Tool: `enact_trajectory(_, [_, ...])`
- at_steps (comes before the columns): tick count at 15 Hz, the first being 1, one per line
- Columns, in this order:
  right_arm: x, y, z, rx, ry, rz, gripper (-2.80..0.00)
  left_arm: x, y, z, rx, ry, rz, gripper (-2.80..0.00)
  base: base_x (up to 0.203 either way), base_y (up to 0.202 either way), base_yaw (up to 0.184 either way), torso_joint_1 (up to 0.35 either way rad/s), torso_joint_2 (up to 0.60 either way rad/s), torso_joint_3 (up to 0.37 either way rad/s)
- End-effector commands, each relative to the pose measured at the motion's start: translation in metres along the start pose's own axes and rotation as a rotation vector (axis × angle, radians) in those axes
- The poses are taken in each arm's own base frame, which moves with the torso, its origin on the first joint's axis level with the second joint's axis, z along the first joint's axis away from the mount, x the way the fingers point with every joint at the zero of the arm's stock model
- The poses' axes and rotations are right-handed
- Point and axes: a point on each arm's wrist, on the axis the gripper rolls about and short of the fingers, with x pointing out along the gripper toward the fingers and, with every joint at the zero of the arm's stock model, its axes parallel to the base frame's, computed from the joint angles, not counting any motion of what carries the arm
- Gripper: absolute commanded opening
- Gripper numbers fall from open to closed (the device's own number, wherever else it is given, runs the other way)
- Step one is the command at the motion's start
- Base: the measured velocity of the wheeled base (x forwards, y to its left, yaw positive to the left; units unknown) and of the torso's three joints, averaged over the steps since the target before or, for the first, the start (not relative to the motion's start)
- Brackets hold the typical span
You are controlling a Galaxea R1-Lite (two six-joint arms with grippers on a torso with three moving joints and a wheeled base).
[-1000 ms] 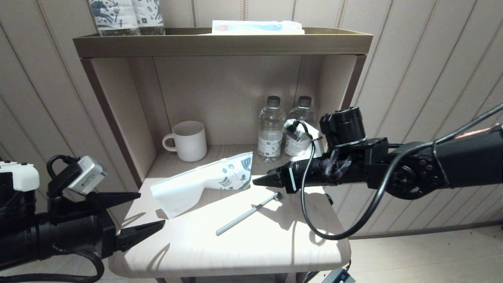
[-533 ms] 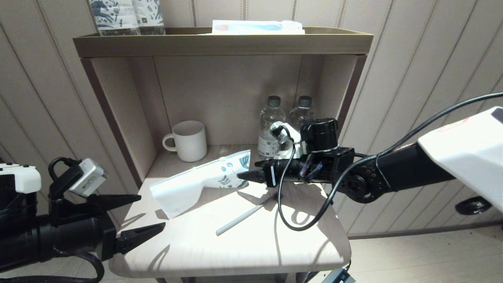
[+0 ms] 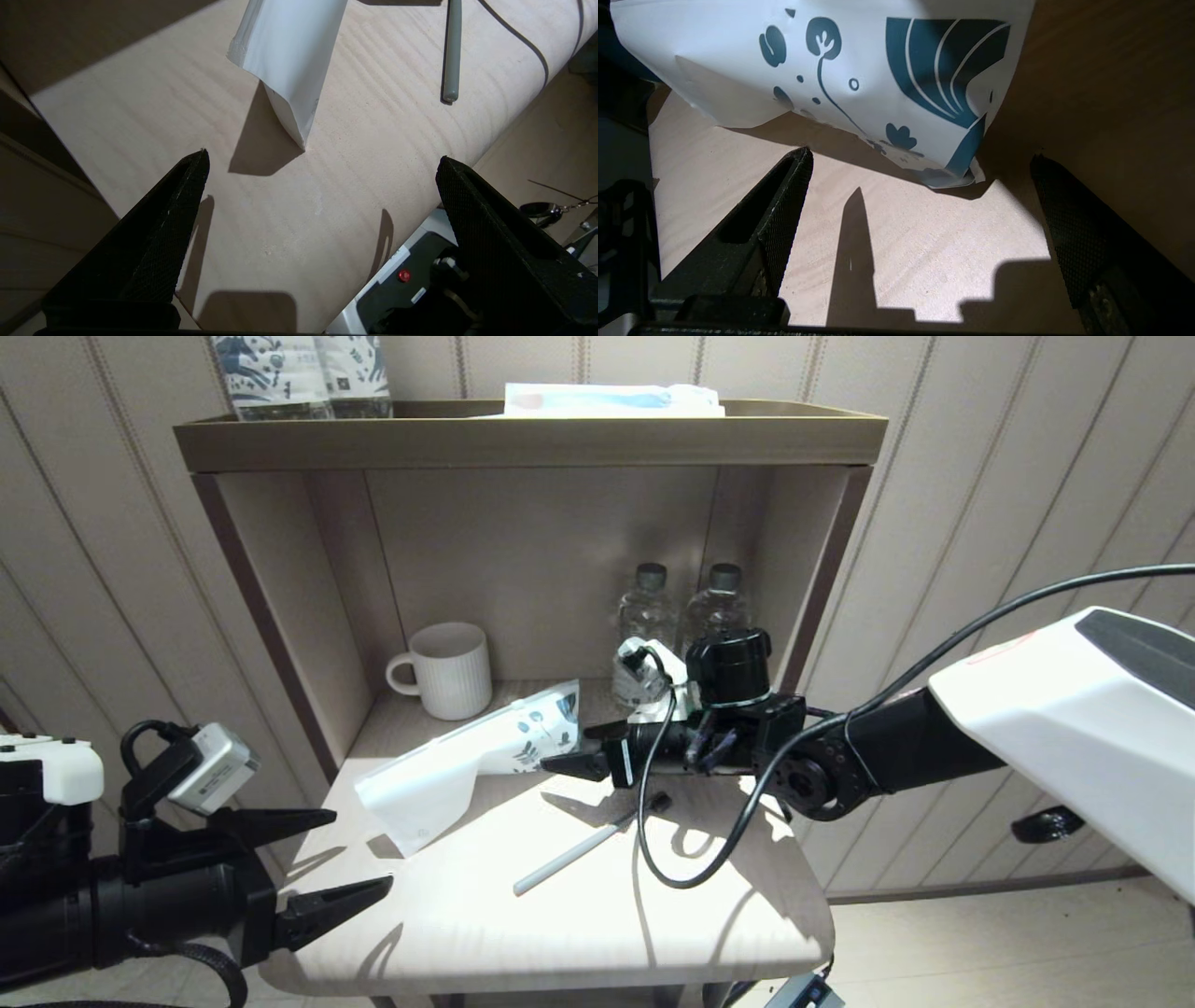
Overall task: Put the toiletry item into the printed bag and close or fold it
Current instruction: Pick up the storage bag
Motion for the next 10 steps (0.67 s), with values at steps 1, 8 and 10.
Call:
enact_trajectory(1, [-0.004, 0.012, 0.002, -0.016, -0.002, 0.036, 0.00, 0.000, -0.001, -0.002, -0.002, 0.004, -0.004, 0.00, 0.000, 0.000, 0.000, 0.000, 0.00, 0.000])
enact_trajectory(8, [-0.019, 0.053, 0.008, -0.059, -0.018, 0.101, 0.00, -0.002, -0.001, 0.000, 0.004, -0.005, 0.000, 0.00, 0.000, 0.000, 0.000, 0.000, 0.00, 0.000])
enact_trajectory(10, [-0.033, 0.063, 0.005, -0.066, -0.007, 0.106, 0.00, -0.003, -0.002, 0.000, 0.006, -0.009, 0.000, 0.00, 0.000, 0.000, 0.000, 0.000, 0.00, 0.000])
